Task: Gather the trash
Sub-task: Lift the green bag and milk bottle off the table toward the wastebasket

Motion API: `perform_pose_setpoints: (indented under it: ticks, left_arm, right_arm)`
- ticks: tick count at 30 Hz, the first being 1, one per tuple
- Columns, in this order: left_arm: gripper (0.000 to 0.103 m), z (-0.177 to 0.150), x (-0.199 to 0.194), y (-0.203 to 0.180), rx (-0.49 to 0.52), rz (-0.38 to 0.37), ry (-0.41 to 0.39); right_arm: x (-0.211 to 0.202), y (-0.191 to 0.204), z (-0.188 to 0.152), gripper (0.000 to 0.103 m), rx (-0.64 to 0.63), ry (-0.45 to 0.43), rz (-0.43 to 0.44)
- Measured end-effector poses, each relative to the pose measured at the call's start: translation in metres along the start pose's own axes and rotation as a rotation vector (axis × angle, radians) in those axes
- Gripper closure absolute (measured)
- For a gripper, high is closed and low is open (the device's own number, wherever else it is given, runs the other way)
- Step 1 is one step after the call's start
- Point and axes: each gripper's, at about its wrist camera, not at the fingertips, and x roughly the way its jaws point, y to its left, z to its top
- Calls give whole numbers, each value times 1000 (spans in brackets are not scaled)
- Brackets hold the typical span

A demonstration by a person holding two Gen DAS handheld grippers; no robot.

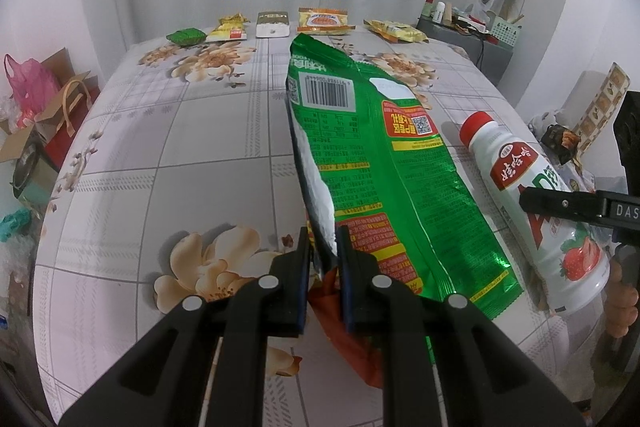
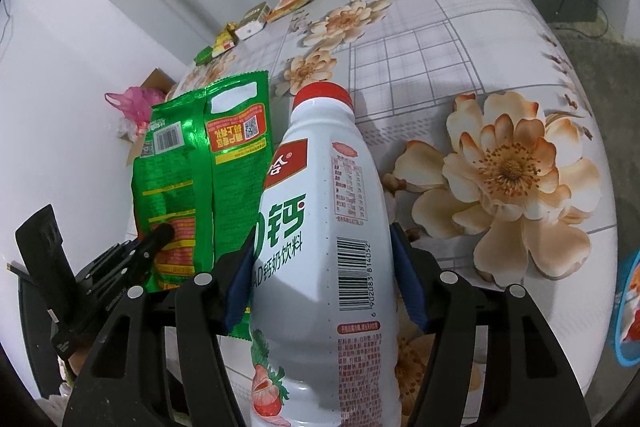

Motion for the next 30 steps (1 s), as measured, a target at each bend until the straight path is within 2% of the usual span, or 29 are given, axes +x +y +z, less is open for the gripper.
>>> perform_pose_setpoints:
  ticks: [11, 17, 22, 27, 30]
  left_arm:
    - [91, 3, -12, 0, 4, -15, -44]
    - [92, 15, -44, -11, 0, -117, -114]
    - [92, 33, -65, -42, 36, -238, -139]
    - [92, 56, -76, -96, 105, -388, -136]
    - [92, 64, -74, -135, 161, -449, -118]
  right_arm:
    - [-8, -4, -3, 48, 44, -27, 37]
    - [-51, -12, -11, 48, 72, -126, 72]
    - [-114, -42, -27, 48, 142, -264, 82]
    - [-187, -95, -57, 48, 257, -423, 5]
    - [-228, -136, -84, 48, 360, -513, -56]
